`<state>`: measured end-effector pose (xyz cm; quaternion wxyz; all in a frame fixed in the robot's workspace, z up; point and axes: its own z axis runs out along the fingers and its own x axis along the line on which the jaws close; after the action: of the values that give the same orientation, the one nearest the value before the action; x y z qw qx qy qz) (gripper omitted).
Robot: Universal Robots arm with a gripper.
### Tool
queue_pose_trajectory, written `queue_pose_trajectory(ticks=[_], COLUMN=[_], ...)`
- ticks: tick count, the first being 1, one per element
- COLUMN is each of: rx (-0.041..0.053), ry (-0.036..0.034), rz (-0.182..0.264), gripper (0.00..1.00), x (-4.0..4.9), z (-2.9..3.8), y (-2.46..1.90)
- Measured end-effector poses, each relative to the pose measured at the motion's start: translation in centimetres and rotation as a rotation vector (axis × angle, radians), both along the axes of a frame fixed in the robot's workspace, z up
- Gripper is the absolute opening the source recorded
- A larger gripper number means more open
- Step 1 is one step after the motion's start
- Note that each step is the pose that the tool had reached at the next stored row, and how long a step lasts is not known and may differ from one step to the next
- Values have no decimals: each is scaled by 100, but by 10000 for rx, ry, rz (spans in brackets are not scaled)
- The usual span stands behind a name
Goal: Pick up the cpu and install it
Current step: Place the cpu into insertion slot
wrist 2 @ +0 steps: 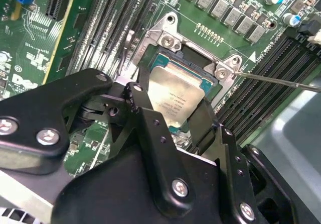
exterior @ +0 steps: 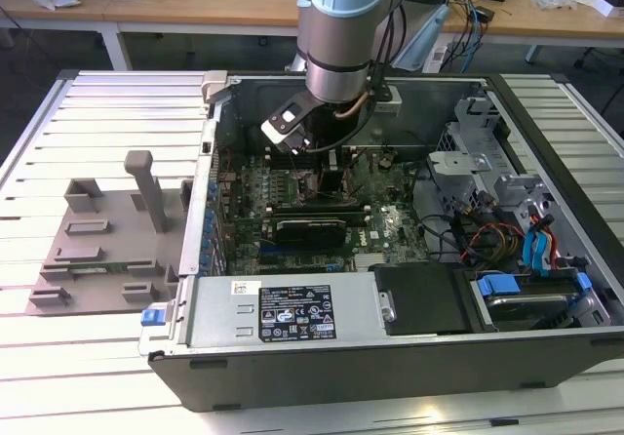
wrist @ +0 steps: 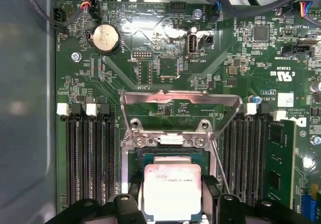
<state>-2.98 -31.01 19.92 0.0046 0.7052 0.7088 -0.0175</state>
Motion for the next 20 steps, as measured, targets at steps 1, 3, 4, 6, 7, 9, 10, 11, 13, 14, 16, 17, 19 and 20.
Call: queue_pose_trajectory(ticks=[1,3,4,6,7,9,10,11,13,14,16,17,19,20], rx=[0,-4,-4,-3,-1,-1,0,2,2,0,-1,-2,1,1], ry=[0,2,2,2,1,1,-1,-2,-2,-1,1,1,0,1], rz=[1,1,1,0,1,0,0,0,0,0,0,-1,0,1], gripper=[55,55,55,55,55,55,55,55,55,62,62,62,62,62], x=[1,0,0,0,0,0,0,1,1,0,0,0,0,0], z=[-4,-14,-16,-17,-17,-17,-18,-19,-19,-19,-18,-18,-21,-22], y=[2,4,4,5,5,5,5,6,5,5,5,8,22,31])
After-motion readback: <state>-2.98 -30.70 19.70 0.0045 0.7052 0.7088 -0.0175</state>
